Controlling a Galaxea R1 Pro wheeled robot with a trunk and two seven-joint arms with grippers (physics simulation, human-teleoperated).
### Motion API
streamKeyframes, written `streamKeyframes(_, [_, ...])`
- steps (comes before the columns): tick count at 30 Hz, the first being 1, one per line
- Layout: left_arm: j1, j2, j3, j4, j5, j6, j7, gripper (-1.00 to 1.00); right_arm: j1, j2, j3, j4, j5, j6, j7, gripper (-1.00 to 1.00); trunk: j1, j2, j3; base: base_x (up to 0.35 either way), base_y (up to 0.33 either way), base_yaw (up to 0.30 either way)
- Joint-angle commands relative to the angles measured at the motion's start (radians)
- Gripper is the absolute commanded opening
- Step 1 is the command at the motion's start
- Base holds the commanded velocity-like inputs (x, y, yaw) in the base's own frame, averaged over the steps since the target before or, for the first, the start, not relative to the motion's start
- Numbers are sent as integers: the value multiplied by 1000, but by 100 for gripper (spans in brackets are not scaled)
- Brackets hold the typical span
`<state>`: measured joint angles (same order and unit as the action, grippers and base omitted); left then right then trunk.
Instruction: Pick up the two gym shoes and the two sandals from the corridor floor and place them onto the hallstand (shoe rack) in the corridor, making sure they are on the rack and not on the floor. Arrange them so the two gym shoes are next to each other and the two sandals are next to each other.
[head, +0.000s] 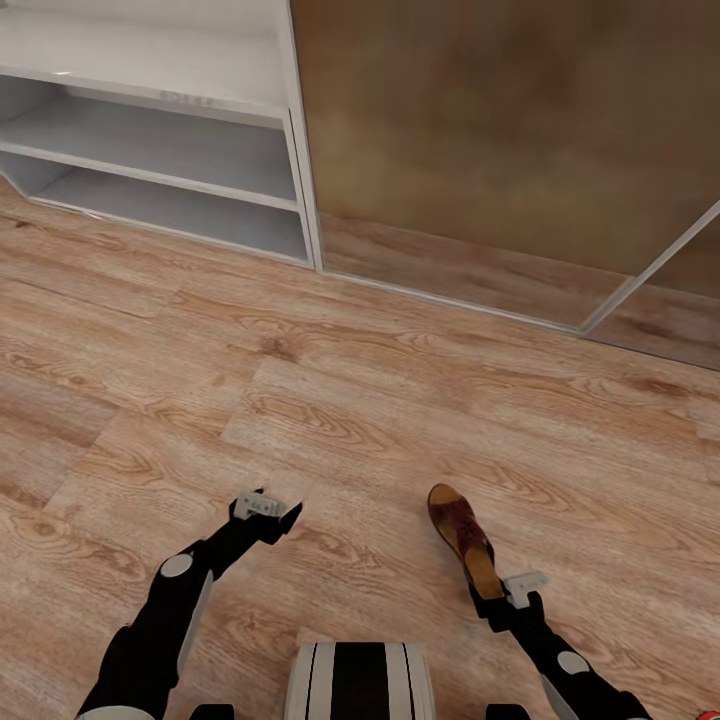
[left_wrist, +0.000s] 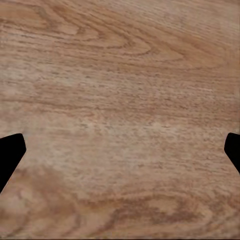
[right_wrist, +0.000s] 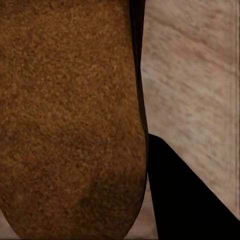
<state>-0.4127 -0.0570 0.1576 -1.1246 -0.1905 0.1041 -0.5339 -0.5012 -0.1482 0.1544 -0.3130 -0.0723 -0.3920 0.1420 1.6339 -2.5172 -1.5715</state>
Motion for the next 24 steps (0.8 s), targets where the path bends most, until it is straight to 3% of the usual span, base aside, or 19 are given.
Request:
streamKeyframes(1, [5, 0, 10, -2, -4, 6, -3, 100, 0, -2, 5, 3, -11, -2, 5, -100, 0, 0, -1, 0, 0, 0])
streamKeyframes(7, [39, 5, 44, -2, -3, 4, 23, 100, 0, -6, 5, 26, -12, -3, 4, -100, 0, 0, -1, 0, 0, 72])
streamKeyframes(19, [105, 5, 111, -4, -3, 2, 27, 100, 0, -5, 6, 33, -12, -3, 4, -100, 0, 0, -1, 0, 0, 255])
streamKeyframes(20, [106, 5, 203, -5, -3, 2, 27, 100, 0, -6, 6, 33, -12, -4, 4, -100, 0, 0, -1, 0, 0, 223])
streamKeyframes(24, [106, 5, 204, -6, -3, 2, 27, 100, 0, -6, 5, 35, -12, -4, 3, -100, 0, 0, -1, 0, 0, 106])
